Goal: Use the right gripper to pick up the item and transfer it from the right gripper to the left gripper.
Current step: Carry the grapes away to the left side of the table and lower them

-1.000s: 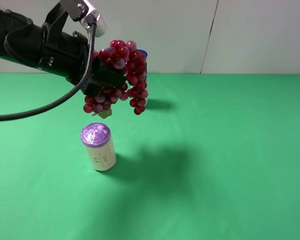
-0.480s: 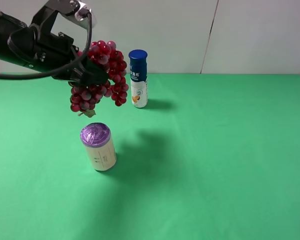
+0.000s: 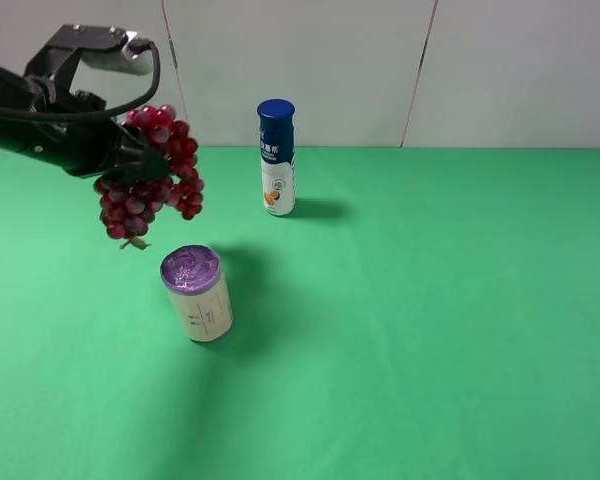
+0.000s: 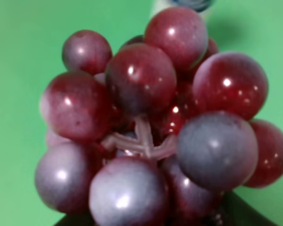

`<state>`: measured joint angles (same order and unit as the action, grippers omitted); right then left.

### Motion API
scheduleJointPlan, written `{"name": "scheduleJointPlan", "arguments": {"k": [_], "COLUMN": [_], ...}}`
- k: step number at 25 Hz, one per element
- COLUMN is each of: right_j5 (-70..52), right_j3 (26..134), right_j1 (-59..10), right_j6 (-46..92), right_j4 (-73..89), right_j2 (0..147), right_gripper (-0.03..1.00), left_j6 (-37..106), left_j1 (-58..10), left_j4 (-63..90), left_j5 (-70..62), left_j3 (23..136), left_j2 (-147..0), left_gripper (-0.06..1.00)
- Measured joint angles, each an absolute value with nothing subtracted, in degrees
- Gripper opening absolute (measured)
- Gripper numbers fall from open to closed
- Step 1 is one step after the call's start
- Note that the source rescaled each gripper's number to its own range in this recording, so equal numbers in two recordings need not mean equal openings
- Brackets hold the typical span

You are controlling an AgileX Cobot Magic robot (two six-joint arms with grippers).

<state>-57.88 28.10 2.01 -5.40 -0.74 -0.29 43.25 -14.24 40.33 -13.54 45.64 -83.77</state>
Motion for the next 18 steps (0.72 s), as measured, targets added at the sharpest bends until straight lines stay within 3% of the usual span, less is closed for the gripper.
{"name": "scheduleJointPlan", "arguments": {"k": [8,18], "right_j5": [-57.88,-57.94], "right_j3": [28.10,28.10], "right_j1": [2.01,2.01], "right_j6": [-5.42,-5.42], "right_j4": [-0.69,-0.69], "right_j2": [-0.29,-0.29], "right_gripper": [1.00,1.00], "left_j6": [38.71,38.40], "left_j1": [-9.28,-9.15], "left_j4": [38.48,38.46], "left_j5": [-5.29,1.52], "left_j3": [41.46,41.19], "left_j2": [-83.86,-93.88], "left_gripper": [0.00,0.00]}}
